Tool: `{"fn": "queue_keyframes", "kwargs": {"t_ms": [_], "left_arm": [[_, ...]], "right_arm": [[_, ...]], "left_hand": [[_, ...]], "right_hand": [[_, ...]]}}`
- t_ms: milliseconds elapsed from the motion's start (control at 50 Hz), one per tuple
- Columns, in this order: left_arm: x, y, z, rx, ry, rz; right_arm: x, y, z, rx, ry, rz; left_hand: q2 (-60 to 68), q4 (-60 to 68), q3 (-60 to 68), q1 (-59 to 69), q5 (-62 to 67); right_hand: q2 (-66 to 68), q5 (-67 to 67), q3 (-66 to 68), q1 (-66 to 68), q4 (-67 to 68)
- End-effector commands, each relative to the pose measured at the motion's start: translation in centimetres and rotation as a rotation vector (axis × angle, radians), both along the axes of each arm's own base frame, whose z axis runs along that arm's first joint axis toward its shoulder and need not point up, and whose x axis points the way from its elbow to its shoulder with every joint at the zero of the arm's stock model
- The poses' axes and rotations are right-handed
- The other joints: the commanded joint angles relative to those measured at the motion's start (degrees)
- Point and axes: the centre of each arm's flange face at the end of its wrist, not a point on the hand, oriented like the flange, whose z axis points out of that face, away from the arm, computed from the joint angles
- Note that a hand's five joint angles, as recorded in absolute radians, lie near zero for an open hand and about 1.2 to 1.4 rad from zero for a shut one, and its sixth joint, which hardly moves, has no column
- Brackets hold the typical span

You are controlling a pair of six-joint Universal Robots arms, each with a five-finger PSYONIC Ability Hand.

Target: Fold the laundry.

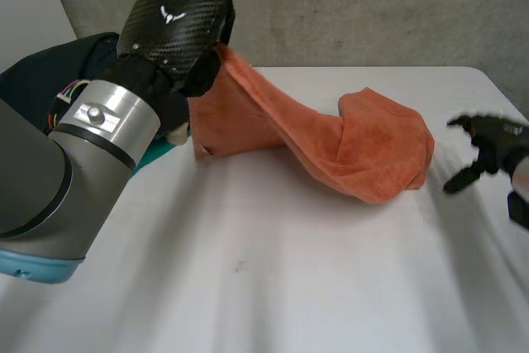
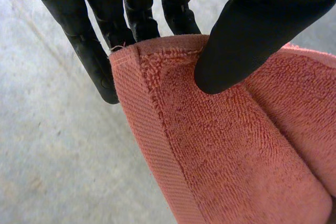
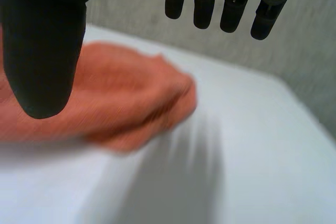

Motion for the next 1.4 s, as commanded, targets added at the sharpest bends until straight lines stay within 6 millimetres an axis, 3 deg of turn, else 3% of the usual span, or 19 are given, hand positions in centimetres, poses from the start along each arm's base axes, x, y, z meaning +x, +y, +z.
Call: {"fn": "queue_keyframes", "kwargs": {"t_ms": [20, 160, 300, 500, 800, 1020, 1100, 1120, 1160, 1240, 1260, 1320, 1340, 1400], "left_arm": [[-1.0, 2.5, 2.4, -0.043, 0.031, -0.064], [-1.0, 2.9, 3.8, -0.077, 0.054, -0.069], [-1.0, 2.8, 3.7, -0.074, 0.052, -0.064], [-0.8, 2.5, 3.7, -0.077, 0.053, -0.055], [-0.5, 1.8, 3.7, -0.078, 0.052, -0.038], [-0.2, 1.4, 3.5, -0.07, 0.047, -0.023], [0.1, 1.0, 3.5, -0.07, 0.046, -0.01], [0.2, 0.9, 3.5, -0.07, 0.046, -0.006], [0.4, 0.6, 3.6, -0.075, 0.048, 0.005], [0.8, 0.2, 3.8, -0.079, 0.05, 0.02], [0.9, 0.1, 3.8, -0.079, 0.05, 0.023], [1.5, 0.2, 4.4, -0.081, 0.05, 0.037], [1.7, 0.2, 4.5, -0.082, 0.049, 0.044], [2.5, 0.0, 4.4, -0.055, 0.03, 0.065]], "right_arm": [[0.4, 2.0, -3.4, 0.089, -0.001, 0.018], [1.5, -0.8, -6.3, 0.059, 0.011, 0.054], [2.5, -3.3, -6.9, 0.036, 0.04, 0.079], [2.7, -5.8, -8.3, 0.023, 0.086, 0.095], [3.1, -8.1, -9.1, -0.005, 0.091, 0.1], [3.3, -8.5, -10.0, 0.019, 0.109, 0.116], [3.3, -8.5, -9.8, 0.033, 0.109, 0.119], [3.3, -8.4, -9.4, 0.036, 0.112, 0.116], [3.0, -8.5, -8.9, 0.038, 0.115, 0.108], [2.8, -7.9, -5.5, 0.006, 0.106, 0.116], [2.7, -7.6, -3.2, -0.036, 0.115, 0.122], [1.7, -7.0, 1.0, -0.113, 0.175, 0.133], [0.3, -6.2, 3.5, -0.145, 0.244, 0.143], [-1.3, -5.0, 6.1, -0.163, 0.345, 0.155]], "left_hand": [[11.3, 11.1, 11.5, 14.9, 12.4], [11.3, 11.1, 11.5, 14.9, 12.4], [11.3, 11.1, 11.5, 14.9, 12.4], [11.3, 11.1, 11.5, 14.9, 12.4], [11.3, 11.1, 11.5, 14.9, 12.4], [11.3, 11.1, 11.5, 14.9, 12.4], [11.3, 11.1, 11.5, 14.9, 12.4], [11.3, 11.1, 11.5, 14.9, 12.4], [11.3, 11.1, 11.5, 14.9, 12.4], [11.3, 11.1, 11.5, 14.9, 12.4], [11.3, 11.1, 11.5, 14.9, 12.4], [11.3, 11.1, 11.5, 14.9, 12.4], [11.3, 11.1, 11.5, 14.9, 12.4], [11.3, 11.1, 11.5, 14.9, 12.4]], "right_hand": [[5.9, 7.2, 6.2, 5.4, 5.8], [16.2, 17.4, 16.4, 15.7, 16.0], [27.3, 28.6, 27.5, 26.8, 27.1], [28.8, 30.1, 29.1, 28.3, 28.6], [30.3, 31.6, 30.6, 29.8, 30.1], [33.0, 34.3, 33.3, 32.5, 32.8], [57.8, 59.1, 58.1, 57.3, 57.6], [65.0, 66.3, 65.3, 64.5, 64.8], [65.1, 66.4, 65.3, 64.6, 64.9], [65.1, 66.4, 65.3, 64.6, 64.9], [65.1, 66.4, 65.3, 64.6, 64.9], [65.1, 66.4, 65.3, 64.6, 64.9], [65.1, 66.4, 65.3, 64.6, 64.9], [65.1, 66.4, 65.3, 64.6, 64.9]]}}
